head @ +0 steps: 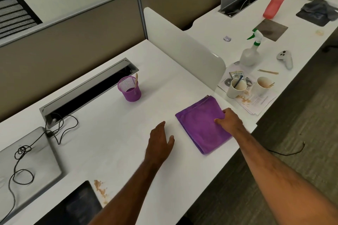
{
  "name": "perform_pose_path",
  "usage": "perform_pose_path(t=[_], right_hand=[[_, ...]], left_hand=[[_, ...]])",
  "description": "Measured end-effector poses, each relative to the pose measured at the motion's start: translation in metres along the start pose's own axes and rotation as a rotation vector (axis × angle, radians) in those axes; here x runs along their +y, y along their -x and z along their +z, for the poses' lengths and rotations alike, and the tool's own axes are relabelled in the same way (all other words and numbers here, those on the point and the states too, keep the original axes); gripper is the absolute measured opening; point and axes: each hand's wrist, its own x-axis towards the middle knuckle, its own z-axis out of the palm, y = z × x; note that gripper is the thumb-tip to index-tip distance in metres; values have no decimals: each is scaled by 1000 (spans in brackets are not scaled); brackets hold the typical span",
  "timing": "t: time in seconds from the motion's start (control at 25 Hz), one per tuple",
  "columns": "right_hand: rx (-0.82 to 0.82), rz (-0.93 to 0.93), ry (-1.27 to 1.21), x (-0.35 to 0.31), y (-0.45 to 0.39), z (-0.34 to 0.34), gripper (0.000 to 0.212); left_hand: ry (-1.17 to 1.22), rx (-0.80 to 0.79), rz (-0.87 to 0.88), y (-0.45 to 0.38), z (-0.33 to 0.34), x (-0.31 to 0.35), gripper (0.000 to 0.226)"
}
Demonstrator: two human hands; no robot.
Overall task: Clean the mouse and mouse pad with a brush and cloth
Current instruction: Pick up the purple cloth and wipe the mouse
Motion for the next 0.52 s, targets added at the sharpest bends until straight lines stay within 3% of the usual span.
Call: perform_pose_path(t=[0.16,0.32,0.52], right_hand=[[-81,-95,-110,-8,7,-7,22],[-152,-186,-315,-34,26,-16,16],[-236,-315,-502,-79,66,-23,24]], left_hand=[[94,8,-47,9,3,4,56],[277,-14,-116,17,-2,10,46],[502,1,-211,32,-20,16,41]])
